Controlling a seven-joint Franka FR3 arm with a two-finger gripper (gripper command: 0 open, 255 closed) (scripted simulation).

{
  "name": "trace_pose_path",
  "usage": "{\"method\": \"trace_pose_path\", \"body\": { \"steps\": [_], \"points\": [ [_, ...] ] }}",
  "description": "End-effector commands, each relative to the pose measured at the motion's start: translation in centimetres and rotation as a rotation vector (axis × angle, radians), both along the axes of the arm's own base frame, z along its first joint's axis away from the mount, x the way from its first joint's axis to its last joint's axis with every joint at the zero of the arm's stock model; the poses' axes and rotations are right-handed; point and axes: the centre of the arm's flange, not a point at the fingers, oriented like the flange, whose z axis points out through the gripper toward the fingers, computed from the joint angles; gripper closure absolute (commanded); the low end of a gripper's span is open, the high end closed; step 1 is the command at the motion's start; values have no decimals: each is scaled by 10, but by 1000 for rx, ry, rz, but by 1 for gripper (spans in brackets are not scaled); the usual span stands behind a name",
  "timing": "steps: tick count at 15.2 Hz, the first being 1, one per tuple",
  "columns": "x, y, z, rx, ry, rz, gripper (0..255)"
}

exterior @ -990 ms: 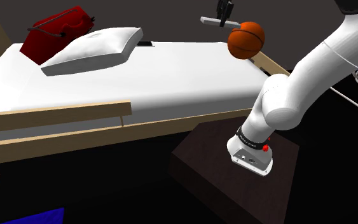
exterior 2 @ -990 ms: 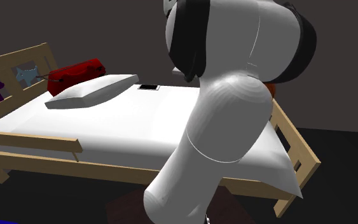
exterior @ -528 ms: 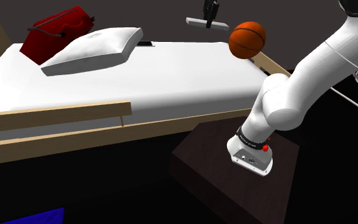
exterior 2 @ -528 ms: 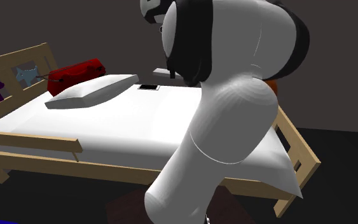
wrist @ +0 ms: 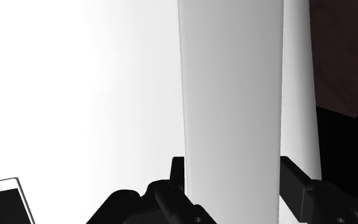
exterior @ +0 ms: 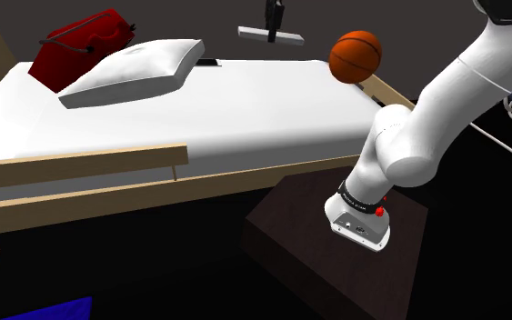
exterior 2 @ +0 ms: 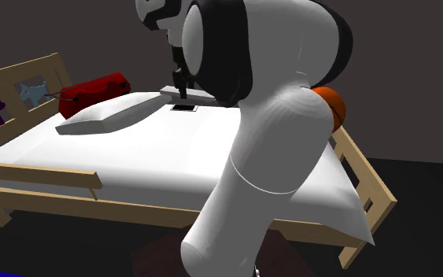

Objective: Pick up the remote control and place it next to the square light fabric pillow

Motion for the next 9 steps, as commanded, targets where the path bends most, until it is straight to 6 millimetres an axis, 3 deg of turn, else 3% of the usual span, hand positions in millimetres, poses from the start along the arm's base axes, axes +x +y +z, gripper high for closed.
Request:
{"method": "trace_pose_path", "body": {
  "steps": [1, 9],
  "points": [
    [6, 23, 2, 0, 0, -1, 255],
    [42, 123, 2, 0, 0, -1, 255]
  ]
}}
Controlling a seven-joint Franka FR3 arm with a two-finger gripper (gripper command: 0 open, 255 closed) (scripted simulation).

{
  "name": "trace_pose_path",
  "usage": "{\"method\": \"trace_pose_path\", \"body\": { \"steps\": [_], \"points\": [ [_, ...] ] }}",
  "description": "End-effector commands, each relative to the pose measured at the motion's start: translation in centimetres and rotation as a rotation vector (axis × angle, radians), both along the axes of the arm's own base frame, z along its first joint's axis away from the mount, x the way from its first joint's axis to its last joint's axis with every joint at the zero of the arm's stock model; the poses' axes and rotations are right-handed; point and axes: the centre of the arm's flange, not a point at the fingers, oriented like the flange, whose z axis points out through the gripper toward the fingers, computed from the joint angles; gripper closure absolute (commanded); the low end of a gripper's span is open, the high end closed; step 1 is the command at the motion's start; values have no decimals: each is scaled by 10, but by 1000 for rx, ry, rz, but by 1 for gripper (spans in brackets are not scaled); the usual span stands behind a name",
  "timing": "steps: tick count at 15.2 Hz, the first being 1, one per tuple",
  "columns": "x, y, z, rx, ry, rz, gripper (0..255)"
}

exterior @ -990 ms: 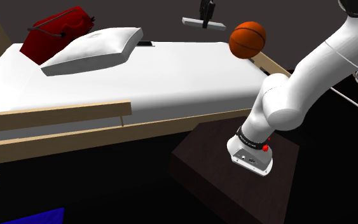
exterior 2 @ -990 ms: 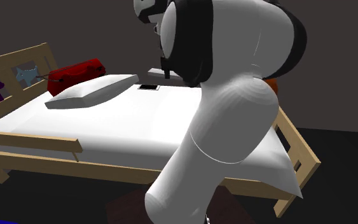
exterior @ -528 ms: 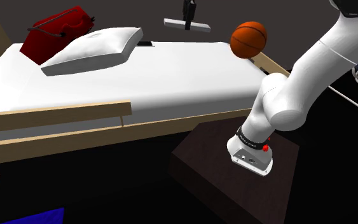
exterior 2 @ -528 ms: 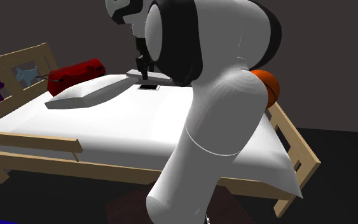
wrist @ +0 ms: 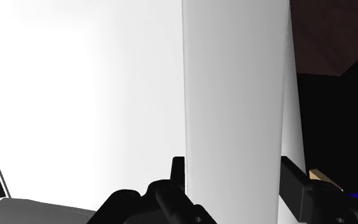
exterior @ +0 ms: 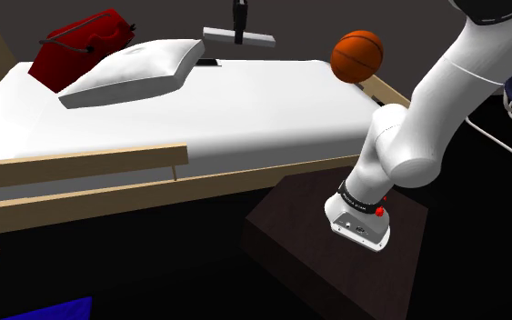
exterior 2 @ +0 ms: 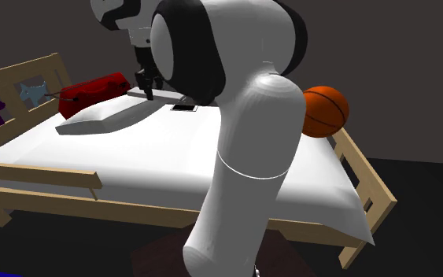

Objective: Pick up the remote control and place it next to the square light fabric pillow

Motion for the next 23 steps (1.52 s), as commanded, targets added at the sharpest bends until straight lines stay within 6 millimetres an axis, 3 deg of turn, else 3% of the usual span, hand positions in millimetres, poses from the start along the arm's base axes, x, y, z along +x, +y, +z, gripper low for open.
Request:
{"method": "trace_pose_path", "body": {
  "steps": [1, 23],
  "points": [
    [5, 24, 0, 1, -1, -1, 255],
    [5, 24, -116, 1, -1, -1, 255]
  ]
}}
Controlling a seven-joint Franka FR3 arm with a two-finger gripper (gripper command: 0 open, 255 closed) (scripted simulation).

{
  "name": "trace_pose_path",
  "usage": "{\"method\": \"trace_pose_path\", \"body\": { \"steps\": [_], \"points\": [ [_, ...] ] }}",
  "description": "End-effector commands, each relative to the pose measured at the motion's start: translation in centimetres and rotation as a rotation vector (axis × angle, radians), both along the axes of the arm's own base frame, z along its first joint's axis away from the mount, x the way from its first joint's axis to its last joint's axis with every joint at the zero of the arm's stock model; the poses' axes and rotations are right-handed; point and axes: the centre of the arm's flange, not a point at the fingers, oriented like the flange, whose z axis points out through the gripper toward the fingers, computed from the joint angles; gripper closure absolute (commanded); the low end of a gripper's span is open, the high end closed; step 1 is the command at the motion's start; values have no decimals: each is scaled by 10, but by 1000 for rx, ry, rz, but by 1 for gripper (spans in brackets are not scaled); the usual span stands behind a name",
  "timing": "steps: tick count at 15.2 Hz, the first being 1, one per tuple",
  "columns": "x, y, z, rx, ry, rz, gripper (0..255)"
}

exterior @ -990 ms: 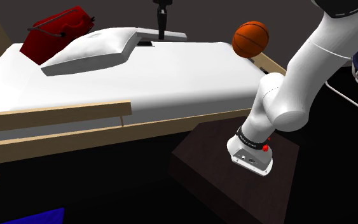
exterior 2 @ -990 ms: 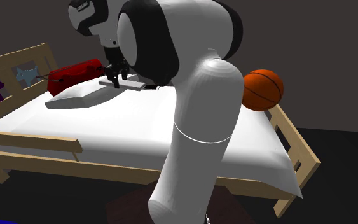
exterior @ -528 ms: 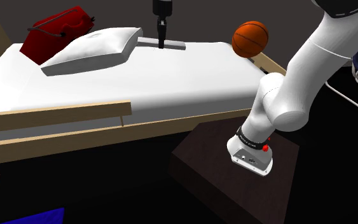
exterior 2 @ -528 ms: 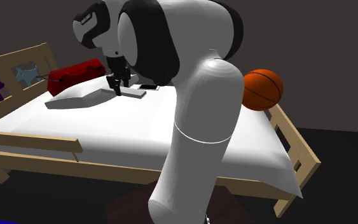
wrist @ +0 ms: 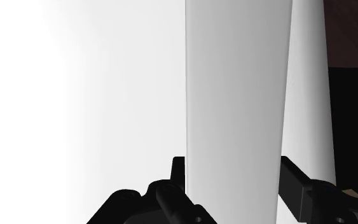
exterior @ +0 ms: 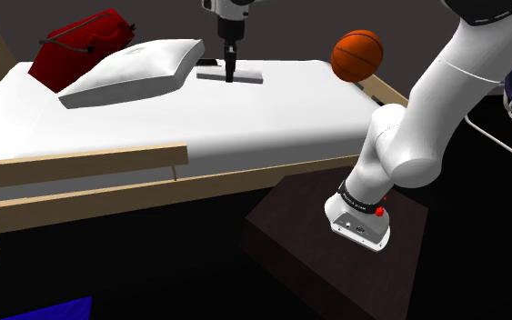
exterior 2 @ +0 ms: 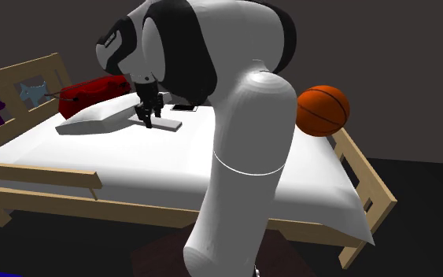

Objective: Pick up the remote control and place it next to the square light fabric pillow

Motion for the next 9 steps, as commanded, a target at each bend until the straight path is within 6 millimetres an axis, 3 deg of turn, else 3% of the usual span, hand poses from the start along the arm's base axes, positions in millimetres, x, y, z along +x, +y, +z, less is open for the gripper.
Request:
{"method": "trace_pose_path", "body": {
  "steps": [1, 9],
  "points": [
    [0, 0, -11, 0, -1, 0, 255],
    [0, 0, -53, 0, -1, 0, 255]
  ]
}}
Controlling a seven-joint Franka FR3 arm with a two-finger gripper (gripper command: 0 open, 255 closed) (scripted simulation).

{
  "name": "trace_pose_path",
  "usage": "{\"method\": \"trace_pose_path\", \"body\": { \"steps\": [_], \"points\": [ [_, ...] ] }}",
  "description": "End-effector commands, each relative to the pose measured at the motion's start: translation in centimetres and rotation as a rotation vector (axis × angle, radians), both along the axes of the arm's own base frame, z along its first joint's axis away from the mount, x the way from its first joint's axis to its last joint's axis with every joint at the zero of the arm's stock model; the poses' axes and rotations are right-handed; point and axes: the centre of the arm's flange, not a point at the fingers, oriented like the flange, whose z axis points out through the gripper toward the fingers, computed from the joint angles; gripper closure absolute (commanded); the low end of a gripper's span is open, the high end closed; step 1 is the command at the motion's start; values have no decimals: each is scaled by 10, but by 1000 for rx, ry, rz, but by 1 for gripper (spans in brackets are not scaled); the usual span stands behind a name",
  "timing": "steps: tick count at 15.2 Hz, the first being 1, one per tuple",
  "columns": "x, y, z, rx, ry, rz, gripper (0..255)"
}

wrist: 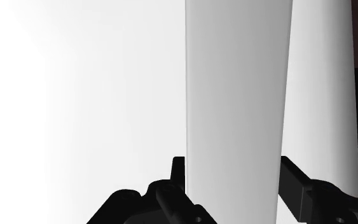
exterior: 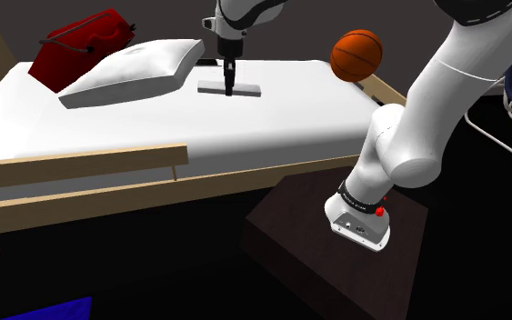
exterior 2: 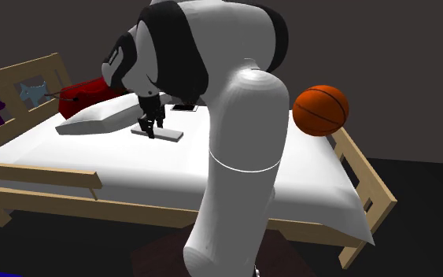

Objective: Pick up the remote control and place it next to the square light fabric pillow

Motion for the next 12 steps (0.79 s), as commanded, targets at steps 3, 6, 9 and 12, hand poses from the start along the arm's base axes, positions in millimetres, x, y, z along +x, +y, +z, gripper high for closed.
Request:
{"method": "trace_pose_path", "body": {
  "steps": [3, 6, 9, 12],
  "points": [
    [-1, 0, -21, 0, -1, 0, 255],
    [-1, 0, -37, 0, -1, 0, 255],
    [-1, 0, -53, 0, -1, 0, 255],
    [-1, 0, -69, 0, -1, 0, 255]
  ]
}}
